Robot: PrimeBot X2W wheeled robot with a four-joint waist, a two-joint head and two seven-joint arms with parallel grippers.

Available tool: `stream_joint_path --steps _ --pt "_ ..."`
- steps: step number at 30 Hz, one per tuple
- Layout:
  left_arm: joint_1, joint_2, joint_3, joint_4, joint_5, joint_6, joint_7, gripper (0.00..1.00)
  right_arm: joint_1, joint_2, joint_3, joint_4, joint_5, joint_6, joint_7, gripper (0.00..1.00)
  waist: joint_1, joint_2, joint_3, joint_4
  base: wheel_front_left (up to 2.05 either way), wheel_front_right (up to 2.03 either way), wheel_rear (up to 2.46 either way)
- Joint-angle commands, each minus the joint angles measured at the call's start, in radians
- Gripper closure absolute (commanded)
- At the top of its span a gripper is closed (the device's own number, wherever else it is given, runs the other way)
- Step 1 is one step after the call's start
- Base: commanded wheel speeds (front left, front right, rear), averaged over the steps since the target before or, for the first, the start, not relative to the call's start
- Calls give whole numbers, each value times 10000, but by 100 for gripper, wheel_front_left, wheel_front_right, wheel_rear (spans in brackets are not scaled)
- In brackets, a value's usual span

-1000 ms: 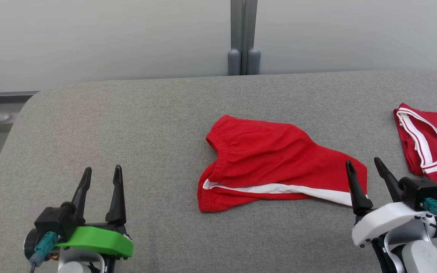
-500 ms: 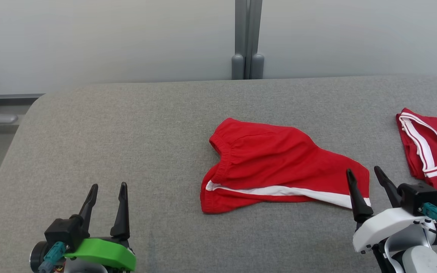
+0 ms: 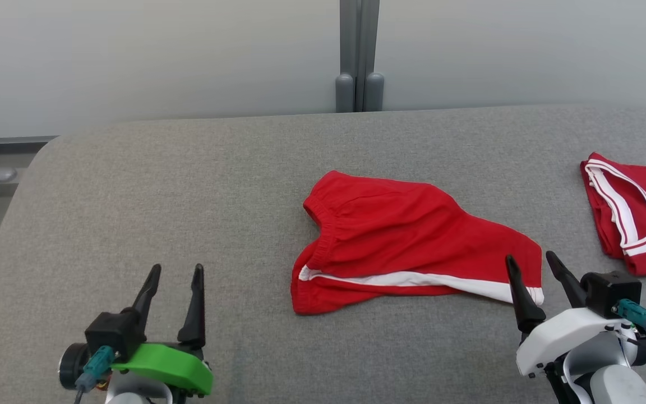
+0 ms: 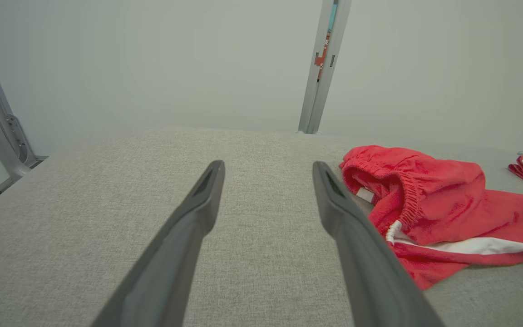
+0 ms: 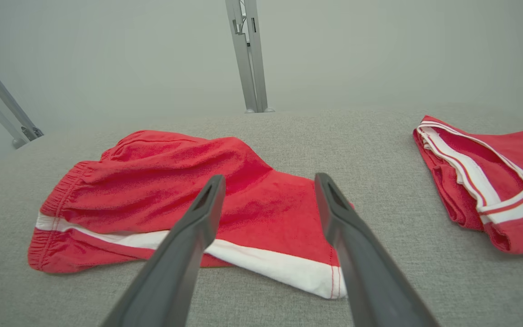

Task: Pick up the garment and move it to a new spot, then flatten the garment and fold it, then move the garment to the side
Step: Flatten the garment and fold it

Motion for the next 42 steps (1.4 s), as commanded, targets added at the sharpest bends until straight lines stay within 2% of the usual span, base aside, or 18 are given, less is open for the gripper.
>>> stream_joint_path --steps 1,10,14,22,34,36,37,38,39,40,41,42 --pt "-278 -32 -208 89 69 -71 -20 0 -79 22 -108 54 77 -18 257 0 0 0 53 -41 0 0 0" --pt "-1586 -218 -2818 970 -457 -149 1227 0 -222 452 -1238 297 -87 -17 2944 0 0 0 671 -463 0 0 0" --pt "-2275 -282 -3318 1866 -692 -151 1612 0 -593 594 -1566 634 -195 -15 3784 0 0 0 955 -682 0 0 0" --pt "-3114 -289 -3551 3122 -918 -148 1426 0 -1553 615 -1355 1626 50 -15 3944 0 0 0 1364 -878 0 0 0" --pt "-3724 -364 -3890 4169 -1138 -148 1055 0 -2262 613 -1067 2780 -125 -15 3706 0 0 0 1545 -699 0 0 0" --pt "-3787 -381 -3974 4260 -1168 -148 989 13 -2259 612 -1039 2843 -124 -15 3669 0 0 0 1556 -680 0 0 0" --pt "-3824 -389 -4027 4294 -1216 -148 976 28 -2274 610 -1027 2871 -109 -15 3644 0 0 0 1562 -677 0 0 0" --pt "-3859 -389 -4076 4327 -1233 -148 950 47 -2293 610 -1010 2884 -109 -15 3634 0 0 0 1569 -677 0 0 0" --pt "-3895 -395 -4192 4331 -1297 -148 929 60 -2317 613 -956 2901 -108 -15 3645 0 0 0 1576 -678 0 0 0" --pt "-3907 -400 -4298 4319 -1342 -148 908 89 -2337 615 -911 2891 -112 -15 3602 47 0 0 1582 -681 0 0 0" --pt "-3917 -401 -4431 4299 -1412 -148 899 100 -2352 615 -883 2885 -132 -15 3572 77 0 0 1588 -688 0 0 0" --pt "-3939 -386 -4557 4287 -1478 -148 878 100 -2359 614 -852 2882 -151 -15 3546 100 0 0 1589 -693 0 0 0"
